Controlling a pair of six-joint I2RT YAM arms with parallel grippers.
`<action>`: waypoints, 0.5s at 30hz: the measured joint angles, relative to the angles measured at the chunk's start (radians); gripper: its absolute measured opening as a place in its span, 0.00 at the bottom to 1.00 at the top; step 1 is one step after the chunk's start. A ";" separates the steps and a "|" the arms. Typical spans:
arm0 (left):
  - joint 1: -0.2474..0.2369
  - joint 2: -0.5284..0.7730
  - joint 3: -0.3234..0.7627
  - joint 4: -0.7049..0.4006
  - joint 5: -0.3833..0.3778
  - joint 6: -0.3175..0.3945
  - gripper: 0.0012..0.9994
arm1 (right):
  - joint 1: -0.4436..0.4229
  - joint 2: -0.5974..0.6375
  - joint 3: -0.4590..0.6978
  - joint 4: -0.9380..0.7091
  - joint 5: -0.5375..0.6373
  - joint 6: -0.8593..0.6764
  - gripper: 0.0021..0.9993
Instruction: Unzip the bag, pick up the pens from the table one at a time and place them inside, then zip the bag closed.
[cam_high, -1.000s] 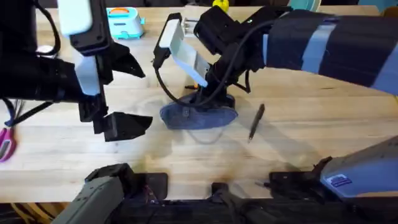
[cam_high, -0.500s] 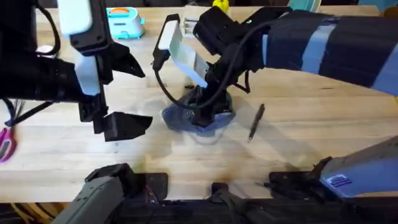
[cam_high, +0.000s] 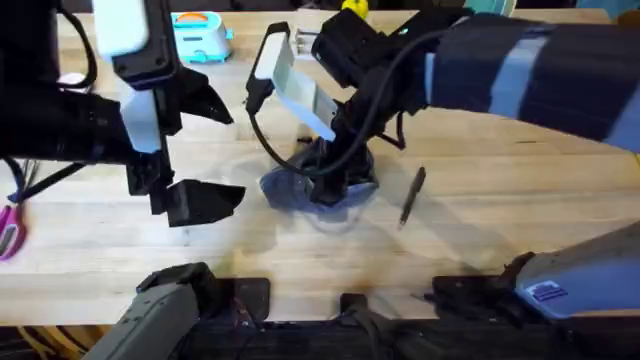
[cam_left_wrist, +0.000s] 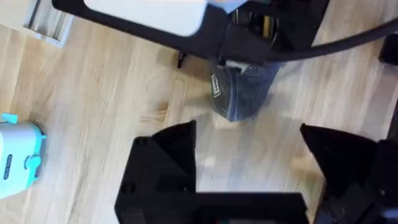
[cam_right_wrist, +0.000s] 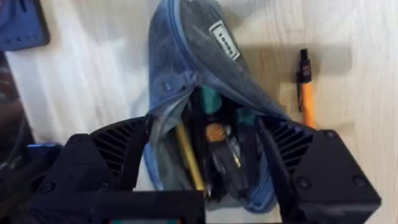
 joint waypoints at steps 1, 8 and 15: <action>0.000 0.000 0.000 0.000 0.000 0.000 0.99 | 0.000 -0.014 0.001 -0.011 0.000 0.002 1.00; 0.000 0.000 0.000 0.000 0.000 0.000 0.99 | -0.009 -0.192 0.032 -0.013 -0.001 0.002 1.00; 0.000 0.000 0.000 0.000 0.000 0.000 0.99 | -0.103 -0.346 0.055 0.050 -0.001 0.052 1.00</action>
